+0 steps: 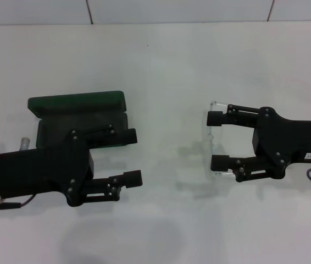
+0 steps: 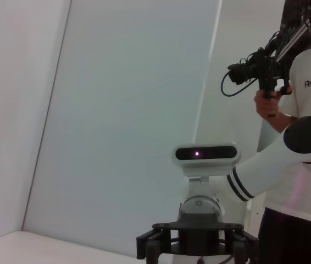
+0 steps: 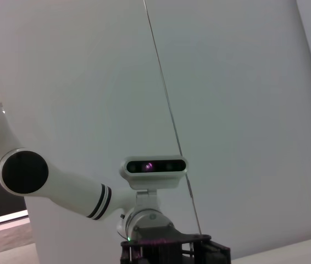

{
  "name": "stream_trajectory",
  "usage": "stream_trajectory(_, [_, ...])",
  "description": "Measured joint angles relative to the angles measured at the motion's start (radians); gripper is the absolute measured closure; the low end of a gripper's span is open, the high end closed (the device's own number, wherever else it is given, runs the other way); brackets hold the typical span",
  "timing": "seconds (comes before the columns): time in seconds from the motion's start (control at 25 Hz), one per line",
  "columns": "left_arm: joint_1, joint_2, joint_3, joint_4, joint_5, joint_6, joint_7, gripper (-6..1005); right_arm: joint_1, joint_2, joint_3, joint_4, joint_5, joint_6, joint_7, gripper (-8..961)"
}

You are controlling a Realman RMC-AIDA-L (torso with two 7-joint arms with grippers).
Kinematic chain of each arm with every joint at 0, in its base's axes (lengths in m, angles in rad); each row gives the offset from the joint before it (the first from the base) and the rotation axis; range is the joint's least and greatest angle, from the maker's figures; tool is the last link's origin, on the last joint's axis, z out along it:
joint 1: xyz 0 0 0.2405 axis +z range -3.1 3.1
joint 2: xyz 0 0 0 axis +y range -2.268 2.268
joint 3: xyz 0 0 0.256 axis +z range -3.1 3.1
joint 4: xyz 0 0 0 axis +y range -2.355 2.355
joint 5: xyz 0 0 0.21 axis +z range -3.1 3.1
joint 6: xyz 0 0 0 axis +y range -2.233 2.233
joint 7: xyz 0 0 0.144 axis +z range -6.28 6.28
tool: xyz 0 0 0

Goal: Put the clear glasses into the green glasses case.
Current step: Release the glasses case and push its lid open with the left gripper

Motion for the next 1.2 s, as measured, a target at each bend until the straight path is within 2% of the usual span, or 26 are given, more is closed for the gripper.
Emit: stream_trajectory(1.2, [-0.001,-0.002,-0.012,0.002,-0.002,-0.003,0.0,238,-0.006,0.0,-0.011,0.0,0.025,0.007,-0.002,68])
